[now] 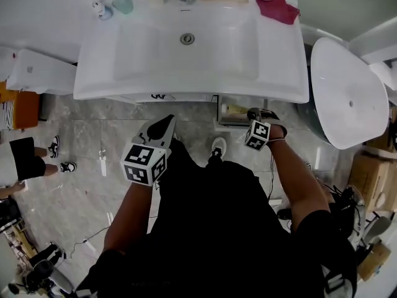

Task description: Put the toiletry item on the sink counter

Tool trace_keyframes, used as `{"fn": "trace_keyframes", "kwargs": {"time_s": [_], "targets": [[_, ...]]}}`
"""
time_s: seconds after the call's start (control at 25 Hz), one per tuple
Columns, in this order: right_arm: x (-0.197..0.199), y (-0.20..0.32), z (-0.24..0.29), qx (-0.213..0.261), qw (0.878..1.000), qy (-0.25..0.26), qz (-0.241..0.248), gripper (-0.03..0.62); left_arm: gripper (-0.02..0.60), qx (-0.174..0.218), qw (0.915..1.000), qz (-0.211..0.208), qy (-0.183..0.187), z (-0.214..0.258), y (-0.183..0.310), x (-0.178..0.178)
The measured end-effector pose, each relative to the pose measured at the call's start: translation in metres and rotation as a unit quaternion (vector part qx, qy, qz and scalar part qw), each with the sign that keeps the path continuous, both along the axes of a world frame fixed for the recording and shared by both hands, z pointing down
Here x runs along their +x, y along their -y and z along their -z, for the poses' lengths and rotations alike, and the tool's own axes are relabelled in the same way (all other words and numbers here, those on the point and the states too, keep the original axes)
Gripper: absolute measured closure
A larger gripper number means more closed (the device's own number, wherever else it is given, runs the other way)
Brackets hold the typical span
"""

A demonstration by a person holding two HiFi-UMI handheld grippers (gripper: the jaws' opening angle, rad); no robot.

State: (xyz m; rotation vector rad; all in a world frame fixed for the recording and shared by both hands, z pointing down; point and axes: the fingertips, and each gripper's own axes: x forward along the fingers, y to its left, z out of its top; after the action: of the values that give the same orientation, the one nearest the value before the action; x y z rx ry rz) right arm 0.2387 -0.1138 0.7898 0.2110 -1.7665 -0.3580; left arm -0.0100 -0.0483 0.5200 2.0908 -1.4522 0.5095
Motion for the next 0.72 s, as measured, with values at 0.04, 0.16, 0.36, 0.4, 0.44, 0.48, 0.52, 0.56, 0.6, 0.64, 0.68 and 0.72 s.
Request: {"fn": "trace_keyframes", "kwargs": {"time_s": [0.04, 0.16, 0.36, 0.4, 0.44, 0.48, 0.52, 0.56, 0.6, 0.64, 0.68, 0.72], "targets": [[0.0, 0.004, -0.011, 0.0, 1.0, -0.01, 0.004, 0.574, 0.577, -0.003, 1.0, 0.003, 0.0, -0.002, -0.002, 0.0], [0.003, 0.013, -0.038, -0.004, 0.999, -0.037, 0.007, 0.574, 0.577, -0.013, 0.9999, 0.009, 0.0, -0.008, -0.009, 0.001], [0.004, 0.03, -0.068, 0.011, 0.998, -0.055, 0.002, 0.574, 0.577, -0.034, 0.9993, 0.012, 0.004, -0.023, -0.018, 0.0], [0.003, 0.033, -0.073, 0.015, 0.998, -0.057, 0.002, 0.574, 0.577, -0.037, 0.9992, 0.013, 0.005, -0.025, -0.02, 0.0], [0.001, 0.035, -0.079, 0.019, 0.998, -0.059, 0.002, 0.574, 0.577, -0.041, 0.999, 0.014, 0.006, -0.027, -0.023, 0.0], [0.0, 0.037, -0.084, 0.02, 0.998, -0.06, 0.001, 0.574, 0.577, -0.045, 0.9988, 0.015, 0.007, -0.03, -0.026, -0.001], [0.0, 0.039, -0.089, 0.02, 0.998, -0.062, 0.001, 0.574, 0.577, -0.049, 0.9986, 0.017, 0.008, -0.032, -0.028, -0.001], [-0.001, 0.041, -0.094, 0.019, 0.998, -0.065, 0.0, 0.574, 0.577, -0.052, 0.9984, 0.019, 0.008, -0.034, -0.03, -0.002], [-0.002, 0.044, -0.098, 0.018, 0.998, -0.068, -0.003, 0.574, 0.577, -0.056, 0.9982, 0.021, 0.008, -0.036, -0.033, -0.003], [-0.003, 0.046, -0.102, 0.017, 0.997, -0.071, -0.007, 0.574, 0.577, -0.059, 0.9979, 0.024, 0.008, -0.038, -0.035, -0.004], [-0.004, 0.049, -0.105, 0.016, 0.997, -0.074, -0.012, 0.574, 0.577, -0.061, 0.9977, 0.027, 0.009, -0.04, -0.037, -0.005], [-0.005, 0.051, -0.108, 0.016, 0.997, -0.079, -0.015, 0.574, 0.577, -0.063, 0.9975, 0.03, 0.01, -0.041, -0.039, -0.006]]}}
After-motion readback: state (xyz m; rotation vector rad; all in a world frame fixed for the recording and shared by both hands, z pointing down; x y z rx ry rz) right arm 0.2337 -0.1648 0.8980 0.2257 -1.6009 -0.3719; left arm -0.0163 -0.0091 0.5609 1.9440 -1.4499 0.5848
